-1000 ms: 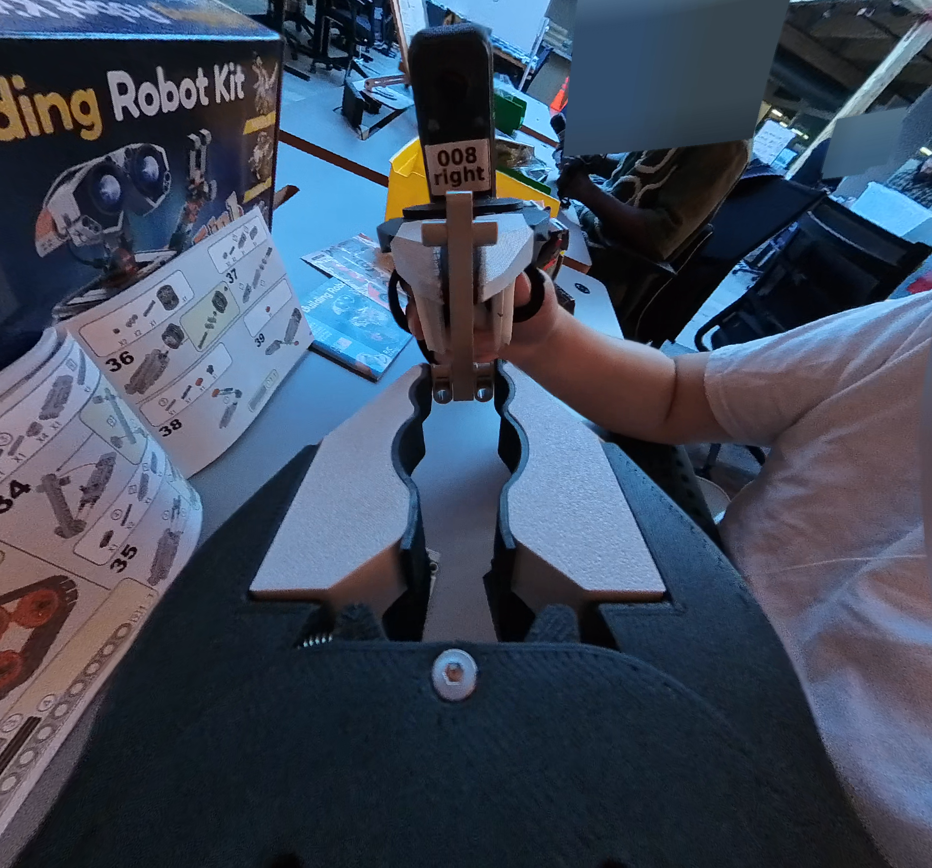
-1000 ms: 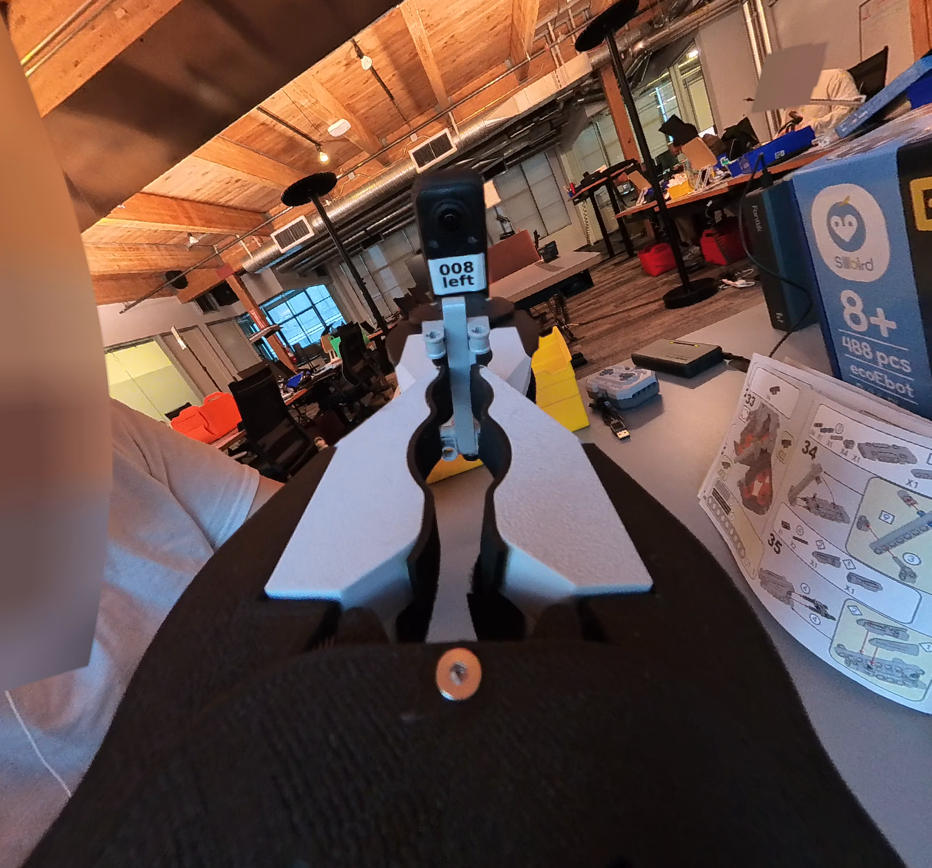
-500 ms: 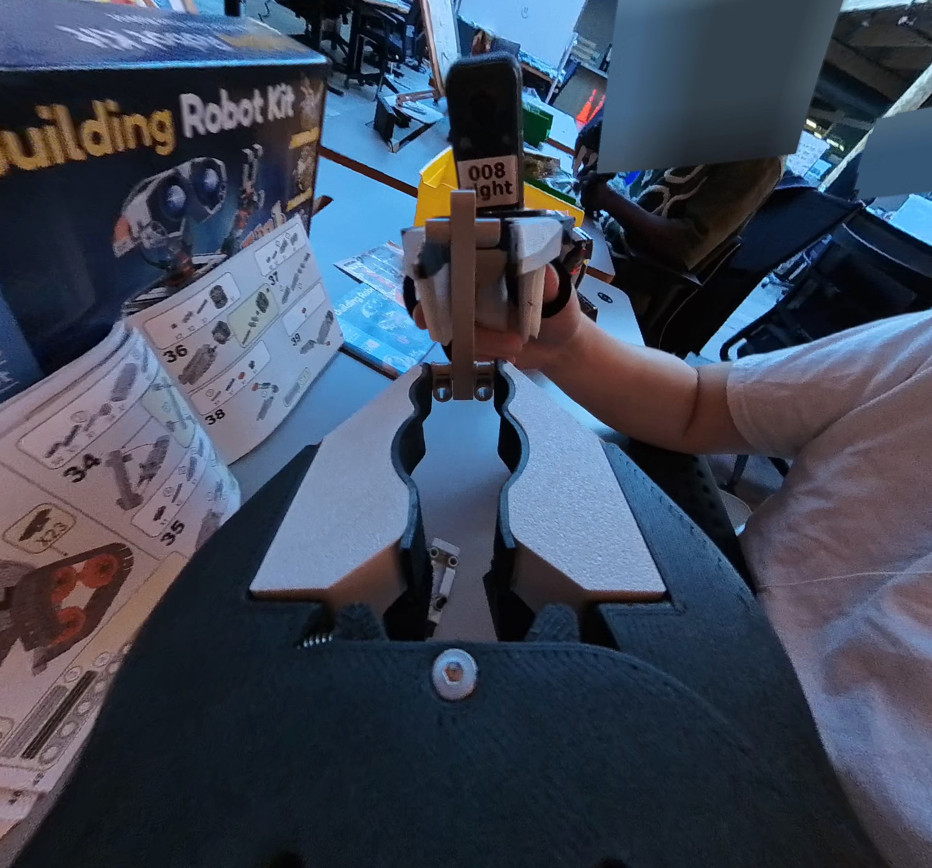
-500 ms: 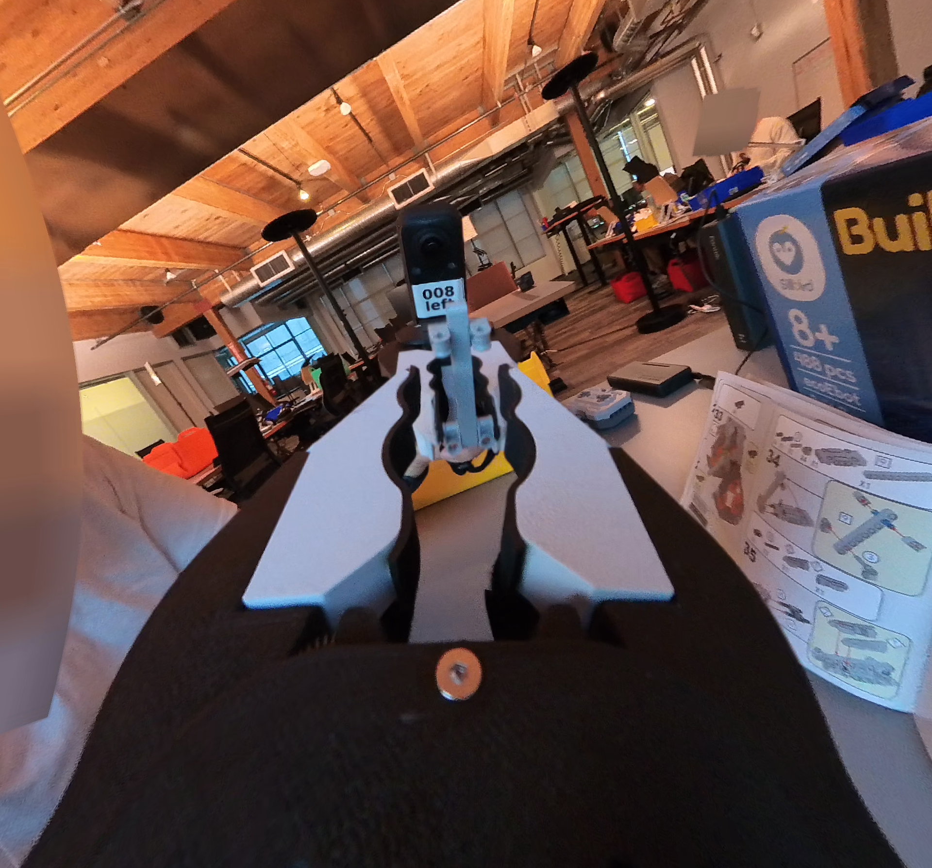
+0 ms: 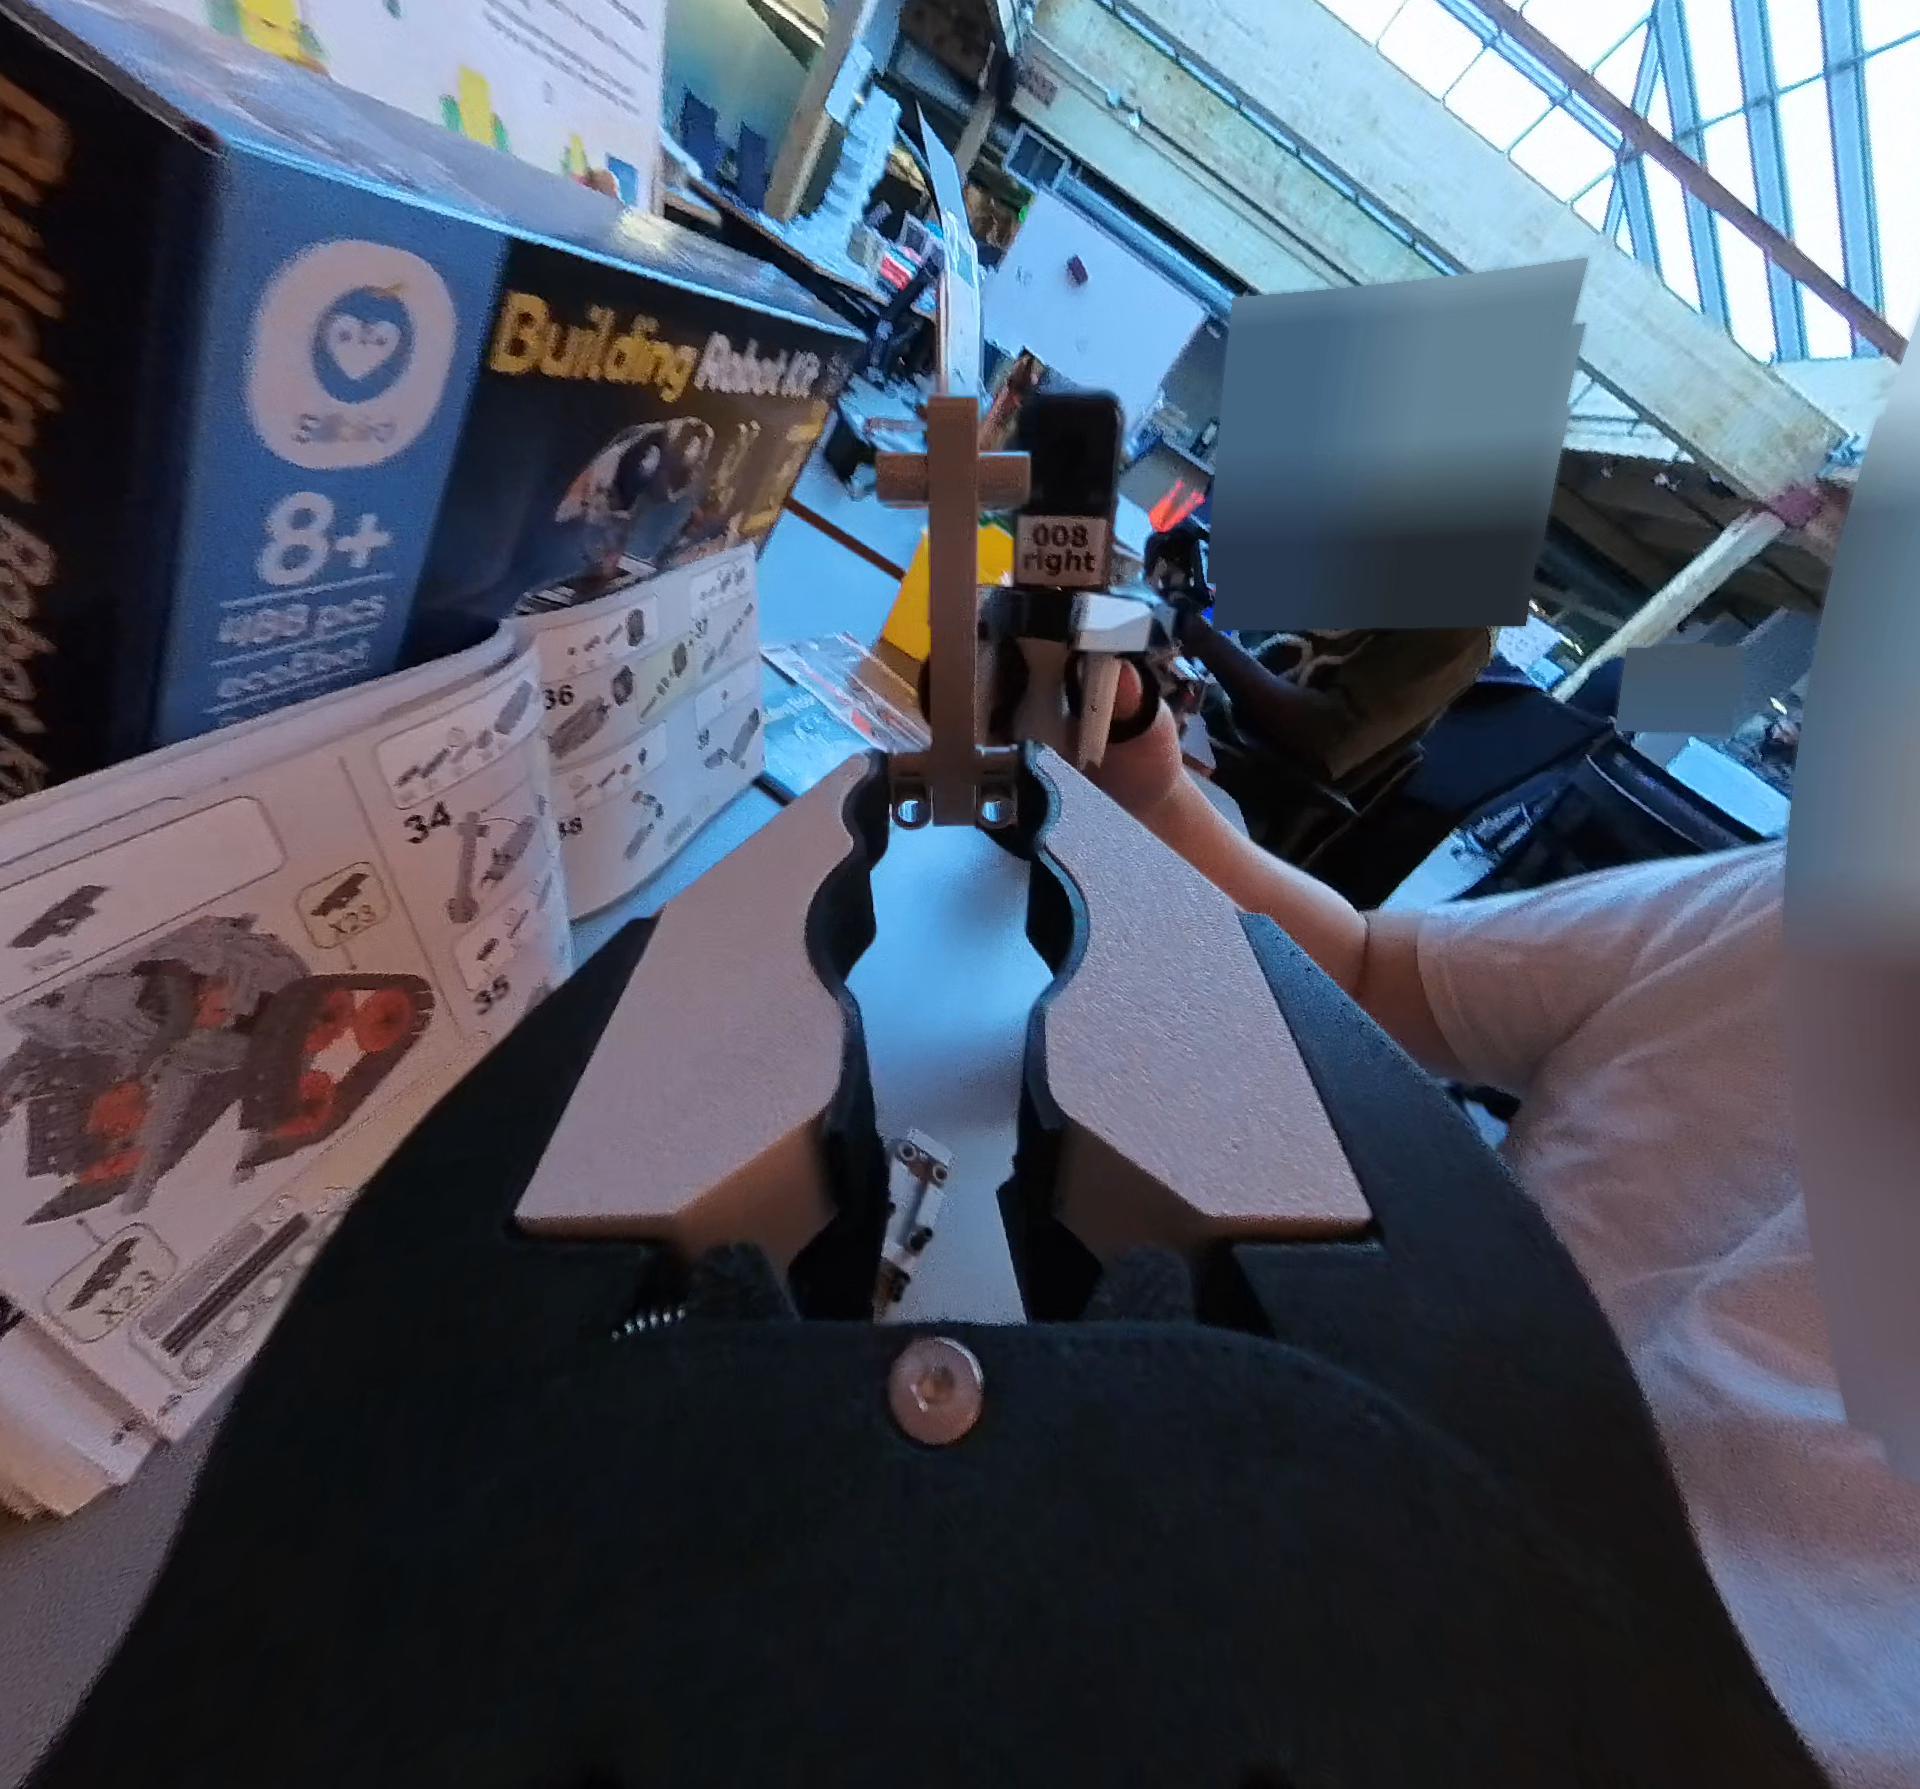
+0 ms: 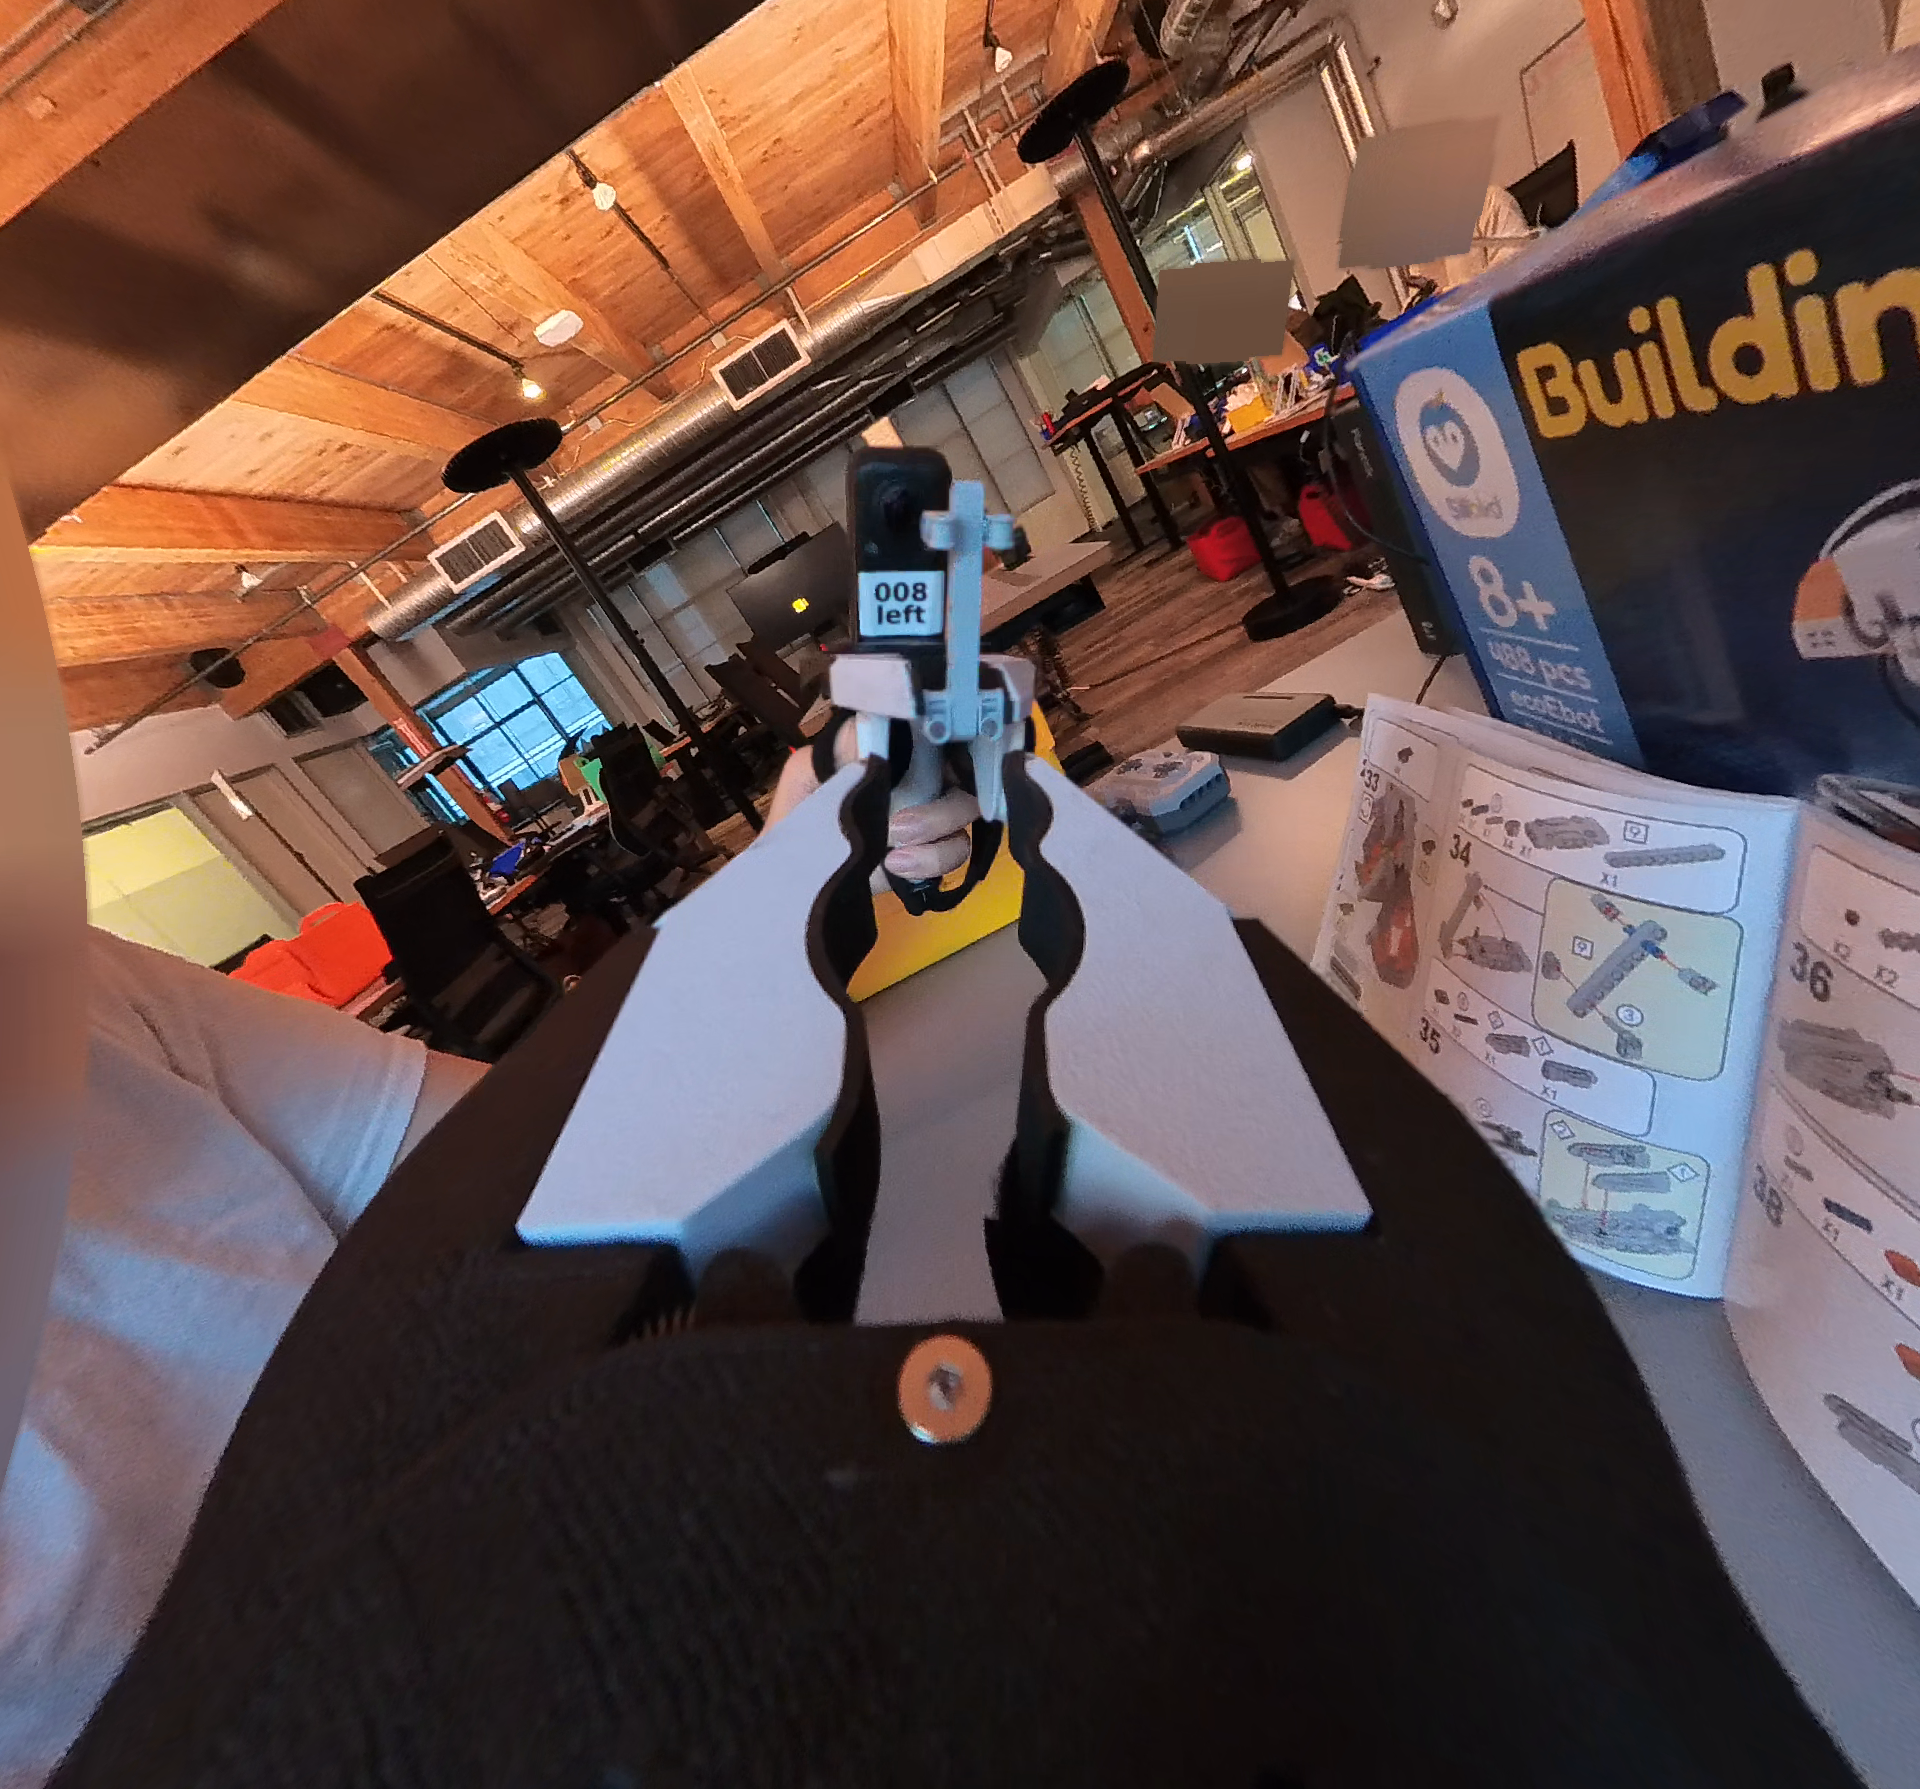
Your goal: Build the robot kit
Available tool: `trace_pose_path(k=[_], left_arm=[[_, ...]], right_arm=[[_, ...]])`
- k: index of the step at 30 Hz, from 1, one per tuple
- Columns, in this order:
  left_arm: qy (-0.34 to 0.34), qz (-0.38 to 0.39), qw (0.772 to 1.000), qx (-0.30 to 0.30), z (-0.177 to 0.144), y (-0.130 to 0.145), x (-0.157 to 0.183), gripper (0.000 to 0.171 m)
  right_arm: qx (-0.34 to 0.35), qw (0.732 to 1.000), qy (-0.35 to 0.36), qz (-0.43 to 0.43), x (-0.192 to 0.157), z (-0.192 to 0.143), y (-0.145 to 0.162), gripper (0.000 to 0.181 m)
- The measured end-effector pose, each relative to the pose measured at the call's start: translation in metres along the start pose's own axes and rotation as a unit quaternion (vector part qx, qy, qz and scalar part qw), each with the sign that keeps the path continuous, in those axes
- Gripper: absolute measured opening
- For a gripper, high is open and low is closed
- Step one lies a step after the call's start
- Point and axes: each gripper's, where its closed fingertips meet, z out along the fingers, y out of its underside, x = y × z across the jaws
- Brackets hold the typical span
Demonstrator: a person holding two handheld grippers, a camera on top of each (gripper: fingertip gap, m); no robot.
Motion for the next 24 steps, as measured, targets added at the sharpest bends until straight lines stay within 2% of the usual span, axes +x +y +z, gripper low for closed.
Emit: trace_pose_path(k=[11, 12, 13, 24], left_arm=[[0.008, 0.023, 0.991, -0.129, 0.055, 0.049, 0.012, 0.022], [0.007, 0.028, 0.991, -0.134, 0.057, 0.051, 0.013, 0.022], [0.009, 0.03, 0.99, -0.137, 0.059, 0.051, 0.015, 0.022], [0.014, 0.022, 0.991, -0.128, 0.061, 0.047, 0.019, 0.022]], right_arm=[[-0.032, 0.999, 0.005, 0.012, 0.005, 0.016, 0.024, 0.027], [-0.034, 0.999, 0.002, 0.012, 0.004, 0.015, 0.025, 0.022], [-0.039, 0.999, -0.008, 0.008, 0.001, 0.015, 0.026, 0.009], [-0.029, 0.999, -0.023, 0.015, -0.004, 0.013, 0.022, 0.007]])
